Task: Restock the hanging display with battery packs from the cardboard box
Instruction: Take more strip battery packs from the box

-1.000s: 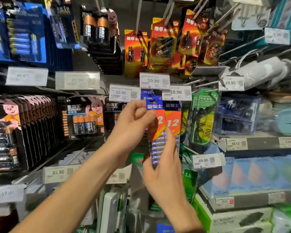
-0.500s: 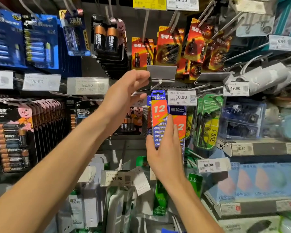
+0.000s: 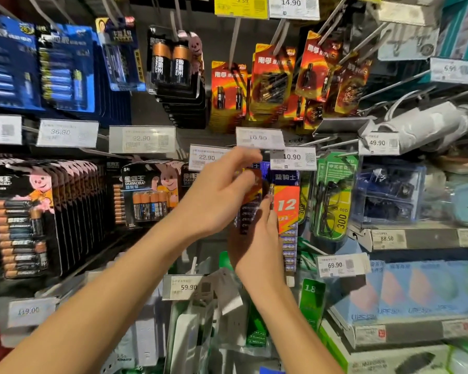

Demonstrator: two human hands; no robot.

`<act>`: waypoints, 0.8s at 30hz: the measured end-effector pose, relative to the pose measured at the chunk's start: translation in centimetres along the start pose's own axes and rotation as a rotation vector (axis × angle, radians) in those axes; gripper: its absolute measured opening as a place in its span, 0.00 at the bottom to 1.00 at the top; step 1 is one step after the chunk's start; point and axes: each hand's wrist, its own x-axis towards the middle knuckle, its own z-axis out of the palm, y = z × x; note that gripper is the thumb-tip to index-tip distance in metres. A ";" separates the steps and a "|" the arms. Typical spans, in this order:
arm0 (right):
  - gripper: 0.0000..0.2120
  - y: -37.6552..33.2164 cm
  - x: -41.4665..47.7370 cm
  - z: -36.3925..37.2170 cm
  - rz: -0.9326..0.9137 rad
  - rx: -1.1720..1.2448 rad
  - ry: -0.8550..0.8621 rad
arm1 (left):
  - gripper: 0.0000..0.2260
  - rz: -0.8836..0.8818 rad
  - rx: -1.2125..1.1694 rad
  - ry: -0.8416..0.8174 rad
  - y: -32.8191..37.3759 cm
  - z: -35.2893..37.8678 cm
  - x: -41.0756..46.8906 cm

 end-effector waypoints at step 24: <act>0.22 4.1 -13.8 -1.9 0.166 -0.126 0.016 | 0.39 -0.031 1.010 -0.248 -4.1 6.2 -1.0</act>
